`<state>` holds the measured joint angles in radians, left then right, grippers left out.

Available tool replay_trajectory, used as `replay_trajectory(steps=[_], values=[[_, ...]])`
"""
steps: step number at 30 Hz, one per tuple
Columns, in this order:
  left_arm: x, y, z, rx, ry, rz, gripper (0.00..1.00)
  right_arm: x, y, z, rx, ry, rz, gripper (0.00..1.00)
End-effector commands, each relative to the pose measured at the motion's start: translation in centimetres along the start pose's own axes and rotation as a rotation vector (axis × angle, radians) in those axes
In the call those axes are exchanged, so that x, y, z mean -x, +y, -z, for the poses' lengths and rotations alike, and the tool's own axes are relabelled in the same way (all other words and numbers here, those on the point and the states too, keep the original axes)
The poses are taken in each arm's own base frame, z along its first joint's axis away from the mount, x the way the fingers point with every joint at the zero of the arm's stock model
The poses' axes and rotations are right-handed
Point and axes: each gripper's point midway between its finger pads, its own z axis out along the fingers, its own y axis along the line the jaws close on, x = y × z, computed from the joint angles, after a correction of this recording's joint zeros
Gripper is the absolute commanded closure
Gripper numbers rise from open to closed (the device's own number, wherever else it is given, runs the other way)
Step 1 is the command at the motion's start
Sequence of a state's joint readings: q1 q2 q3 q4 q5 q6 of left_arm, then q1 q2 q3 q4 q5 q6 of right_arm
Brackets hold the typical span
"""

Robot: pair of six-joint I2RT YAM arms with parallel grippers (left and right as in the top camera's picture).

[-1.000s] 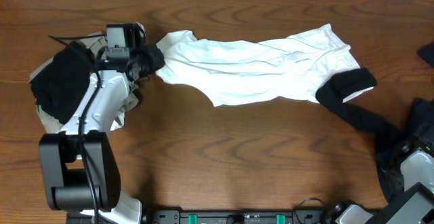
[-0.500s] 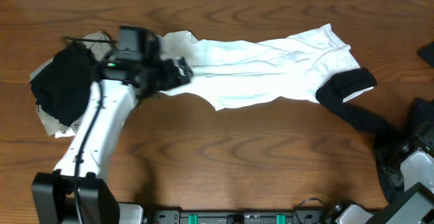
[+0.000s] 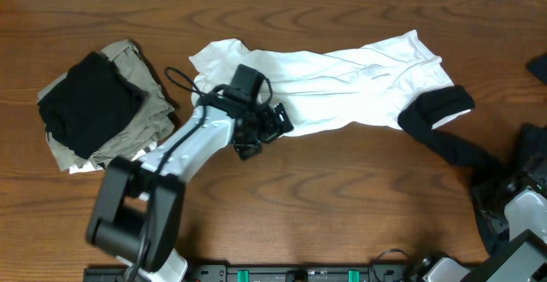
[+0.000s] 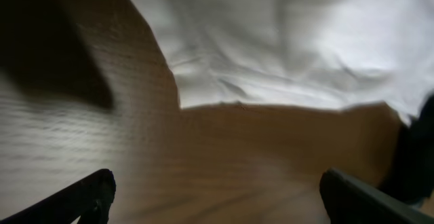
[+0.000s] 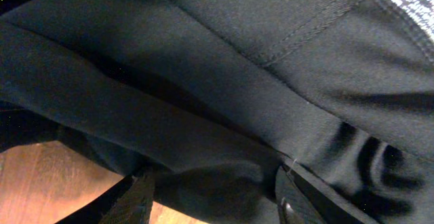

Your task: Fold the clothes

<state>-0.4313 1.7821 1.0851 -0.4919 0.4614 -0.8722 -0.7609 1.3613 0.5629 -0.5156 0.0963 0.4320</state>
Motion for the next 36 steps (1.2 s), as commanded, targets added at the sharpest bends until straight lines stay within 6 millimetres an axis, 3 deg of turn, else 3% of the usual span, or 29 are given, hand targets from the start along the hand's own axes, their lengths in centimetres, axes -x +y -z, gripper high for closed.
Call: replay_trajectory(steps=[1,10,12,16,21,22,23,26,31,36], values=[[-0.1,0.0,-2.2,0.011,0.014,0.16,0.02,-0.4,0.1,-0.2,0.012,0.017,0.012,0.44],[1.3,-0.8,-5.8,-0.033,-0.003,0.239,0.0,-0.4,0.2,-0.2,0.017,0.019,0.012,0.44],[1.2,-0.3,-6.4,-0.019,0.005,0.263,0.06,-0.4,0.2,-0.2,0.019,0.018,0.012,0.44],[1.5,0.2,-7.2,-0.004,-0.006,0.265,0.32,-0.4,0.2,-0.2,0.02,0.018,0.011,0.44],[2.8,1.1,-7.2,0.037,-0.086,0.261,0.73,-0.4,0.2,-0.2,0.02,0.018,0.011,0.44],[3.0,1.2,-7.1,0.041,-0.093,0.246,0.88,-0.4,0.2,-0.2,0.02,0.018,0.012,0.43],[3.0,1.2,-7.1,0.042,-0.094,0.224,0.94,-0.4,0.2,-0.2,0.02,0.018,0.012,0.44],[2.8,1.4,-7.0,0.054,-0.087,0.14,0.94,-0.4,0.2,-0.2,0.02,0.019,0.012,0.44],[2.2,3.2,-4.7,0.135,-0.065,0.042,0.94,-0.8,1.7,-0.1,0.103,0.041,0.07,0.44],[3.7,5.9,1.8,0.269,-0.188,-0.032,0.94,-0.9,4.6,0.4,0.268,0.045,0.171,0.46]])
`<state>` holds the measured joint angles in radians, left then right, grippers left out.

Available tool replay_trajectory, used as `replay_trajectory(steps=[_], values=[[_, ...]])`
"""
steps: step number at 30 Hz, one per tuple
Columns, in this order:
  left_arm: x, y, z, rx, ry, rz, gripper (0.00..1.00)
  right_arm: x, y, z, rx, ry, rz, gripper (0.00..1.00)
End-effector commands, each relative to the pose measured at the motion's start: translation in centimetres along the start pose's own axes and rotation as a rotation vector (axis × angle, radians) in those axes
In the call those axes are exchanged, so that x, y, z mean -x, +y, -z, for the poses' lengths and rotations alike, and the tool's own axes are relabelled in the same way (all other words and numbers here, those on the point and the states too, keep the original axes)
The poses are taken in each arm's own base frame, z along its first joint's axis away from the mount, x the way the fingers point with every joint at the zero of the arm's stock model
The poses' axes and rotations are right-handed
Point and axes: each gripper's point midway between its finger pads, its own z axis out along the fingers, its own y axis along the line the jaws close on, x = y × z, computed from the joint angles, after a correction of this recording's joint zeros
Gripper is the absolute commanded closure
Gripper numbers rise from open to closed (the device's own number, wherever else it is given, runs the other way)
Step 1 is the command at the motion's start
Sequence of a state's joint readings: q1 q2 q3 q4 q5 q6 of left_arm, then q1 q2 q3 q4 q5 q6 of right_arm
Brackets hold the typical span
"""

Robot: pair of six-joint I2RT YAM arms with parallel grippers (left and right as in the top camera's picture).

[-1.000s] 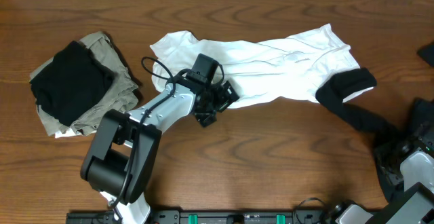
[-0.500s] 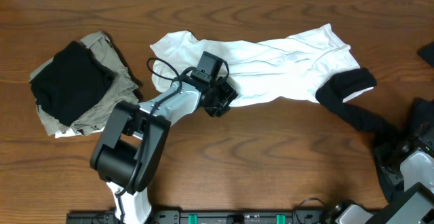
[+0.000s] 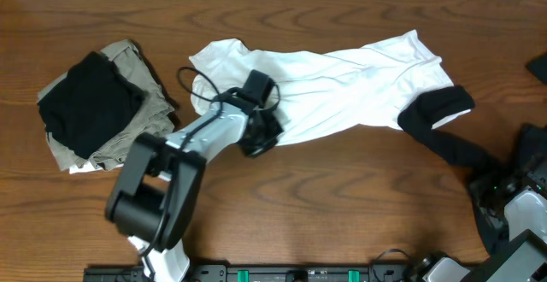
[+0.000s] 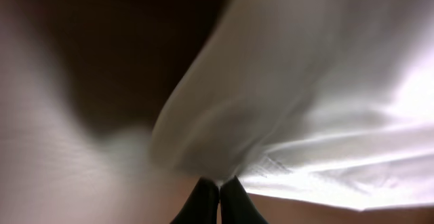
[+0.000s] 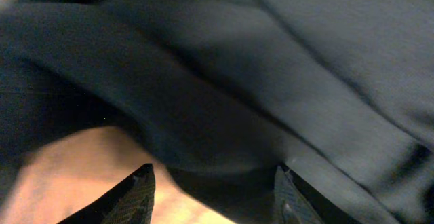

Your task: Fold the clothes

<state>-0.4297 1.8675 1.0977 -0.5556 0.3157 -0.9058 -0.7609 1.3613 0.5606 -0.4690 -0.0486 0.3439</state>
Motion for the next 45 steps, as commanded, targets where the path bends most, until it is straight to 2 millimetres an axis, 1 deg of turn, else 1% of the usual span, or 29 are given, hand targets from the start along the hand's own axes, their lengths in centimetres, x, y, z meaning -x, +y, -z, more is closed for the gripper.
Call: replay_trajectory(steps=[1,4,5,6,8,10,12,15,16,18,21,23,25,29,31,34,36,38,39,40,43,45], values=[[3.2,2.6,4.7,0.073,-0.184,-0.115,0.94,-0.7,3.1,0.1,0.176,0.033,0.121,0.46],[3.9,2.5,8.6,0.02,-0.251,-0.16,0.94,-1.4,7.4,1.2,0.396,0.034,0.282,0.47],[4.0,2.4,9.8,0.0,-0.277,-0.167,0.94,-2.0,9.2,1.9,0.492,0.037,0.355,0.47],[4.1,2.5,10.9,-0.016,-0.296,-0.168,0.94,-2.6,10.6,2.4,0.563,0.04,0.413,0.47],[4.0,2.6,12.8,-0.041,-0.329,-0.164,0.94,-3.9,12.7,3.4,0.666,0.05,0.513,0.47],[3.9,2.8,14.2,-0.058,-0.356,-0.182,0.94,-5.4,14.2,3.9,0.711,0.069,0.6,0.47],[3.7,3.1,15.1,-0.063,-0.368,-0.186,0.94,-6.9,15.2,4.1,0.731,0.088,0.672,0.44],[3.2,3.8,15.4,-0.044,-0.356,-0.203,0.94,-8.7,16.8,4.6,0.764,0.104,0.761,0.41],[2.9,4.4,15.3,-0.022,-0.346,-0.203,0.94,-9.2,17.3,4.7,0.77,0.102,0.79,0.4],[2.6,5.5,15.2,0.03,-0.335,-0.191,0.94,-9.3,17.7,4.3,0.735,0.085,0.812,0.38],[2.4,7.0,15.1,0.1,-0.327,-0.179,0.94,-8.2,17.3,3.1,0.602,0.031,0.792,0.36],[2.2,7.2,15.1,0.106,-0.321,-0.177,0.94,-7.0,16.6,2.3,0.506,-0.018,0.785,0.34],[2.1,7.0,15.0,0.096,-0.313,-0.178,0.94,-6.4,16.5,2.0,0.478,-0.042,0.786,0.33],[1.3,6.3,14.7,0.048,-0.269,-0.184,0.94,-6.3,16.6,1.3,0.469,-0.041,0.785,0.3],[1.1,6.0,14.7,0.033,-0.256,-0.186,0.94,-6.3,16.1,0.5,0.439,-0.031,0.782,0.29],[1.1,6.0,14.7,0.032,-0.256,-0.183,0.93,-6.5,15.1,-1.3,0.377,0.003,0.773,0.29],[1.1,6.0,14.7,0.033,-0.256,-0.183,0.93,-6.6,14.2,-2.6,0.326,0.027,0.763,0.28],[1.1,6.0,14.7,0.032,-0.256,-0.183,0.93,-6.0,12.6,-4.1,0.228,0.036,0.677,0.28],[1.1,6.0,14.7,0.033,-0.256,-0.183,0.93,-5.4,11.4,-4.8,0.16,0.032,0.61,0.27],[1.1,6.0,14.7,0.032,-0.256,-0.183,0.93,-4.9,10.6,-5.2,0.119,0.026,0.564,0.26],[1.1,6.0,14.7,0.032,-0.256,-0.183,0.93,-2.8,8.8,-5.6,0.047,-0.016,0.463,0.25],[1.1,6.0,14.7,0.032,-0.256,-0.183,0.93,-0.4,7.4,-5.3,-0.004,-0.065,0.368,0.24]])
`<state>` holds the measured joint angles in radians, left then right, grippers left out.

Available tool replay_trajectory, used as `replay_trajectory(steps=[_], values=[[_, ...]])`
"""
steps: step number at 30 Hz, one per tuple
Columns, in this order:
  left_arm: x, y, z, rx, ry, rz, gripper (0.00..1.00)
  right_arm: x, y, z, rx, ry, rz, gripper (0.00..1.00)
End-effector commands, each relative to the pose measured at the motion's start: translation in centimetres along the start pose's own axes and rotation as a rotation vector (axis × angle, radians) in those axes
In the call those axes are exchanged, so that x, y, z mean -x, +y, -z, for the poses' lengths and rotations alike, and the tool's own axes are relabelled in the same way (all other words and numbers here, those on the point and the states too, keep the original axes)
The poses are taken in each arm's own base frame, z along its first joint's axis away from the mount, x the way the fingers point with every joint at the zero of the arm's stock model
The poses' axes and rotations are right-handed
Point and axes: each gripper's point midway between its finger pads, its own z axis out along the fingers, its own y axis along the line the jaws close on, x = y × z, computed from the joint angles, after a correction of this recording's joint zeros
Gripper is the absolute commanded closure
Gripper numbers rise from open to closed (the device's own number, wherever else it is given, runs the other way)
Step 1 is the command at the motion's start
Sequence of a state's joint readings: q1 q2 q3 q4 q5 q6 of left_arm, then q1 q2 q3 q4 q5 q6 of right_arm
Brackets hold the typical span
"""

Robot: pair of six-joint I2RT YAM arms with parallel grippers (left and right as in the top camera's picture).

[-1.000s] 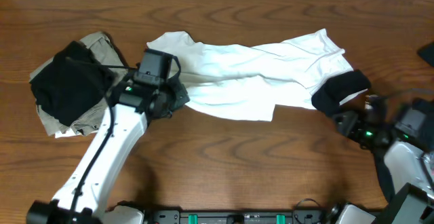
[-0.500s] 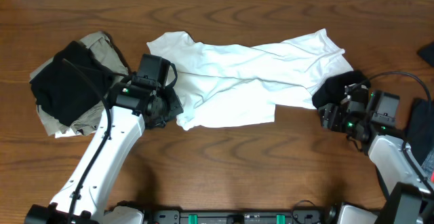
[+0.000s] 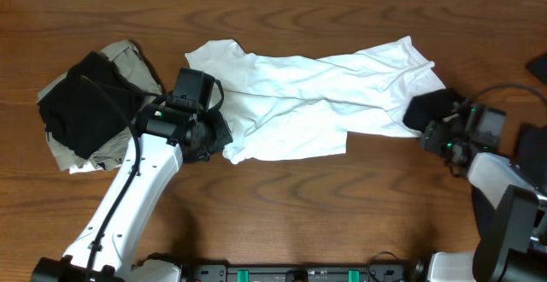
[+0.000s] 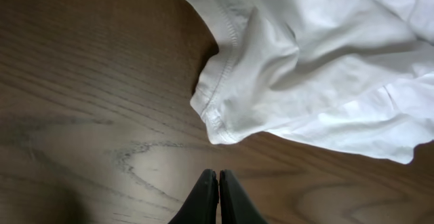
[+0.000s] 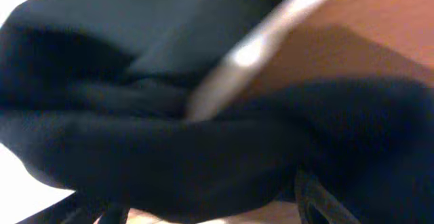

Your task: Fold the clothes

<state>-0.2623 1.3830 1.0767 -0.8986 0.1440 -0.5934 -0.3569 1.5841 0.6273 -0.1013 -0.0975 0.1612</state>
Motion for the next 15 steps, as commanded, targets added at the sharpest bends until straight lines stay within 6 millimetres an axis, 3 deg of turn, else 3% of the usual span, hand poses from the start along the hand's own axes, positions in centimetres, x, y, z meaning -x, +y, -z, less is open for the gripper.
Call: replay_trajectory(steps=[1,4,8,12,15], values=[[0.2,0.0,0.3,-0.004,-0.005,-0.012,0.93,-3.4,-7.5,-0.4,-0.269,0.08,-0.241,0.24],[0.2,0.0,0.3,-0.004,-0.005,-0.012,0.93,-1.4,-10.4,0.8,-0.305,0.014,-0.376,0.23],[0.2,0.0,0.3,-0.004,-0.004,-0.012,0.93,-0.4,-13.8,2.2,-0.349,-0.04,-0.562,0.23],[0.2,0.0,0.3,-0.004,-0.004,-0.012,0.92,-0.4,-15.1,2.5,-0.315,-0.053,-0.65,0.23],[0.2,0.0,0.3,-0.004,-0.004,-0.012,0.84,-0.4,-15.4,2.6,-0.304,-0.059,-0.687,0.23]])
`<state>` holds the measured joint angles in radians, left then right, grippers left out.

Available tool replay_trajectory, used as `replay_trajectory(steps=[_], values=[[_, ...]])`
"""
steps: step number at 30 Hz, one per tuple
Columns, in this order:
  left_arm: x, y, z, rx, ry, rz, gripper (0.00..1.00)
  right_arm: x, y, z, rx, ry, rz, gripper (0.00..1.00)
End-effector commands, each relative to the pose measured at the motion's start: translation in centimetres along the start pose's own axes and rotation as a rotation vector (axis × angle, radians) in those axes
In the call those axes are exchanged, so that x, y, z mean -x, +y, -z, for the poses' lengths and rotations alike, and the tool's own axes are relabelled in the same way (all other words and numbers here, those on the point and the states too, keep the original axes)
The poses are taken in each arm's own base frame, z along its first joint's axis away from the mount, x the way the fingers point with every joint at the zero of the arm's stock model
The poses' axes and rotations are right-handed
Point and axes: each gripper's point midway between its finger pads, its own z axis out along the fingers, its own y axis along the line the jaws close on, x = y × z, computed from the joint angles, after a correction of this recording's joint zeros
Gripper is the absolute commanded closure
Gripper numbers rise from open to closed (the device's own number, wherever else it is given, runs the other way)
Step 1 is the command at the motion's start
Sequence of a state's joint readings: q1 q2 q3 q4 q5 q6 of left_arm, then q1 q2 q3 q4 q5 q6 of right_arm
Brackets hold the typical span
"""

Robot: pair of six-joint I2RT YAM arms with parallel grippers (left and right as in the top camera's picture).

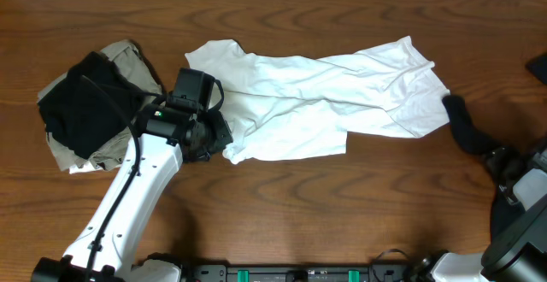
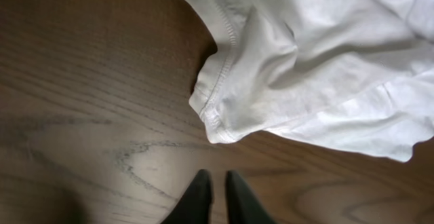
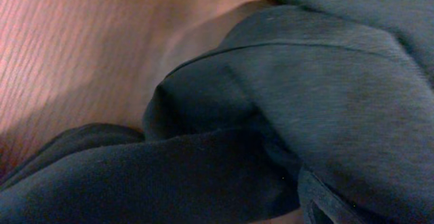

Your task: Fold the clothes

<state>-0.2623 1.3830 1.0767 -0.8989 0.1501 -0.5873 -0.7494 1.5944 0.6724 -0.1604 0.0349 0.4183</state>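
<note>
The white shirt [image 1: 325, 85] lies spread across the middle of the table. Its hemmed lower-left corner [image 2: 213, 125] rests on the wood just ahead of my left gripper [image 2: 217, 178]. That gripper's fingertips stand slightly apart with nothing between them; from overhead the left gripper [image 1: 214, 141] sits at that corner. A black garment [image 1: 464, 126] lies to the right of the shirt, apart from it. It trails down into my right gripper [image 1: 502, 161]. Black cloth [image 3: 237, 115] fills the right wrist view, and only one finger [image 3: 319, 200] shows.
A pile of folded clothes [image 1: 85, 102], black on top of khaki, sits at the left of the table. A dark item [image 1: 538, 67] pokes in at the right edge. Bare wood [image 1: 342, 205] runs along the front.
My left fingertips were pressed together and now stand slightly apart; the shirt corner has not shifted. My right gripper and the black garment were at the shirt's right end and are now lower right, off the shirt.
First my left gripper stood open at the shirt's lower edge, and the black garment lay over its right end. Then the left was shut on the hem. Later the lower-left corner lay further left. Now the hem is let go and the black garment is off the shirt.
</note>
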Motion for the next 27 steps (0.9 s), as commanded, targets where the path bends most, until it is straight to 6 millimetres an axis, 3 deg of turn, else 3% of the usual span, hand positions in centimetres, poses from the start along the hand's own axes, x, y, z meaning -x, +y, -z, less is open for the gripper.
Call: replay_trajectory(steps=[1,3,5,7,11,16,22,25,27], values=[[0.2,0.1,0.3,0.001,-0.008,-0.006,0.84,-0.5,-0.4,-0.4,0.017,0.038,-0.084,0.23],[0.2,0.1,0.3,0.002,-0.008,-0.006,0.84,-0.4,1.7,0.0,0.127,0.056,-0.057,0.23],[0.2,0.1,0.3,0.001,-0.008,-0.006,0.83,-0.4,6.8,1.9,0.416,0.086,0.095,0.28],[0.3,0.1,0.3,0.001,-0.009,-0.006,0.83,-1.0,11.4,5.3,0.695,0.127,0.202,0.36],[0.3,0.1,0.3,0.0,-0.009,-0.006,0.83,-2.6,14.9,9.9,0.915,0.195,0.285,0.37],[0.3,0.0,0.3,-0.002,-0.012,-0.007,0.83,-6.5,16.7,11.3,0.951,0.255,0.458,0.36],[0.7,-0.2,0.3,-0.012,-0.026,-0.008,0.83,-11.1,15.6,7.2,0.652,0.318,0.647,0.35],[0.7,-0.2,0.3,-0.012,-0.026,-0.008,0.83,-11.1,14.8,5.3,0.513,0.288,0.679,0.35],[0.7,-0.2,0.3,-0.012,-0.026,-0.008,0.83,-10.0,13.8,3.6,0.395,0.243,0.652,0.35]])
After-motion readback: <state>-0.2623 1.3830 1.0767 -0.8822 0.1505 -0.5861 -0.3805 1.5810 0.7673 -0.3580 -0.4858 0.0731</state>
